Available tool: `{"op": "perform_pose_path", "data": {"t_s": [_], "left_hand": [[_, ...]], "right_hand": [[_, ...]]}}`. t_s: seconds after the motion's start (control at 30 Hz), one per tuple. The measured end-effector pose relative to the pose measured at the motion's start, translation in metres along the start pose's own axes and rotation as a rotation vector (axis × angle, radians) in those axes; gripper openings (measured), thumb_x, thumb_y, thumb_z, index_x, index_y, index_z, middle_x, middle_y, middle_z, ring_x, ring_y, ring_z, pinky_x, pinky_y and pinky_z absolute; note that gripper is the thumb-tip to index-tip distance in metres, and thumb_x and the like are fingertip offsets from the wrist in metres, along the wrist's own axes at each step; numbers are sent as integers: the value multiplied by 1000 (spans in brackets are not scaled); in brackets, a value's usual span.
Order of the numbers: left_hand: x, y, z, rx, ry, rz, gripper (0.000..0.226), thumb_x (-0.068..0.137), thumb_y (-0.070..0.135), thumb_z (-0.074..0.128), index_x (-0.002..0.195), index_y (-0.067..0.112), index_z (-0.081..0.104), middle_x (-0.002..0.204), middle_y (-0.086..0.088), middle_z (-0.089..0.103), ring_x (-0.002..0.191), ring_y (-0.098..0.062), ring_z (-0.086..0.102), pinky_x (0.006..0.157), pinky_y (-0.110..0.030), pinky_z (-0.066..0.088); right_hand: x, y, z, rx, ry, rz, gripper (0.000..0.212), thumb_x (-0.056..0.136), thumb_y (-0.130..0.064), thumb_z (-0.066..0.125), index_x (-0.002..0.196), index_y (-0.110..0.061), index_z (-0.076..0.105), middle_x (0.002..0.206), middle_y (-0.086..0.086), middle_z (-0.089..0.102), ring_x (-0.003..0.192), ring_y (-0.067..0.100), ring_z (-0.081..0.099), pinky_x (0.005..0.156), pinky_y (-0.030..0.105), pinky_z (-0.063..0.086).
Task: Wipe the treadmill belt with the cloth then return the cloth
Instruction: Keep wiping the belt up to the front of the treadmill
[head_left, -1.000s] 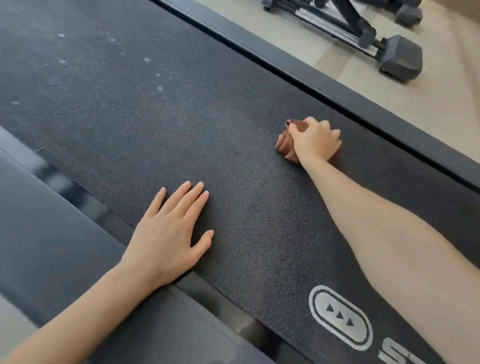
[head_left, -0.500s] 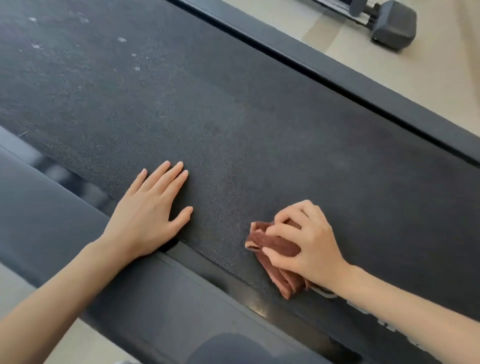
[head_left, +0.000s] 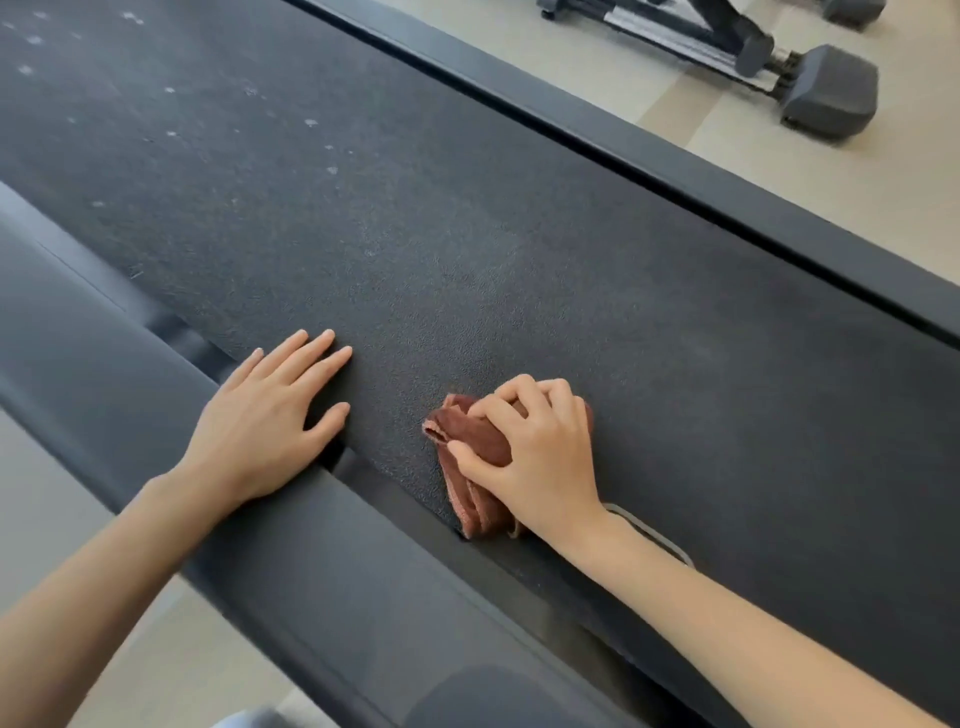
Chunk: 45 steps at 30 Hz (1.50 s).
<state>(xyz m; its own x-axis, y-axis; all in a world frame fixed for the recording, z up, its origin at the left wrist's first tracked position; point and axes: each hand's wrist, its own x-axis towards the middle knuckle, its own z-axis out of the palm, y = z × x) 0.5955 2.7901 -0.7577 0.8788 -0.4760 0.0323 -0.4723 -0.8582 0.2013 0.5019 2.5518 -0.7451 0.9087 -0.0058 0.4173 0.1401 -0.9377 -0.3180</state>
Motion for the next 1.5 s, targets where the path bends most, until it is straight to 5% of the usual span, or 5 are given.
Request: {"op": "perform_pose_path", "data": {"t_s": [0.17,0.53,0.93,1.23,1.5], "left_hand": [[-11,-8,-4,24,-32,-21,74,84,61,11,148,29,28,155,9,21,144,-13,14,117,-36,11],[-1,-15,-6,2,-9,5,75,82,59,14,148,26,31,155,8,23,144,-13,15,116,-35,7],[27,-57,-12,-27,-14,90,70,83,57,23,145,26,37,153,6,28,143,-16,20,116,-38,10],[67,-89,-12,-35,19,31,84,77,61,9,148,23,30,156,7,21,145,-14,12,116,-36,3],[86,-94,-4,-34,30,135,86,76,60,2,150,22,24,158,4,15,146,-17,5,117,-40,0]], "right_hand": [[-37,0,-14,31,-22,-104,23,71,-49,66,75,-26,65,83,-9,57,84,20,49,69,34,36],[144,-26,88,-184,-40,102,33,78,-52,63,92,-23,68,92,2,60,91,31,51,69,33,26],[59,-28,47,-50,12,-101,24,72,-46,60,70,-22,63,74,-7,56,77,23,49,65,36,39],[208,-28,117,-271,-65,265,35,83,-52,55,101,-24,66,108,-1,61,105,30,46,79,36,31],[105,-42,72,-148,-35,60,30,75,-51,50,79,-25,64,82,-10,56,81,21,47,69,39,43]]}}
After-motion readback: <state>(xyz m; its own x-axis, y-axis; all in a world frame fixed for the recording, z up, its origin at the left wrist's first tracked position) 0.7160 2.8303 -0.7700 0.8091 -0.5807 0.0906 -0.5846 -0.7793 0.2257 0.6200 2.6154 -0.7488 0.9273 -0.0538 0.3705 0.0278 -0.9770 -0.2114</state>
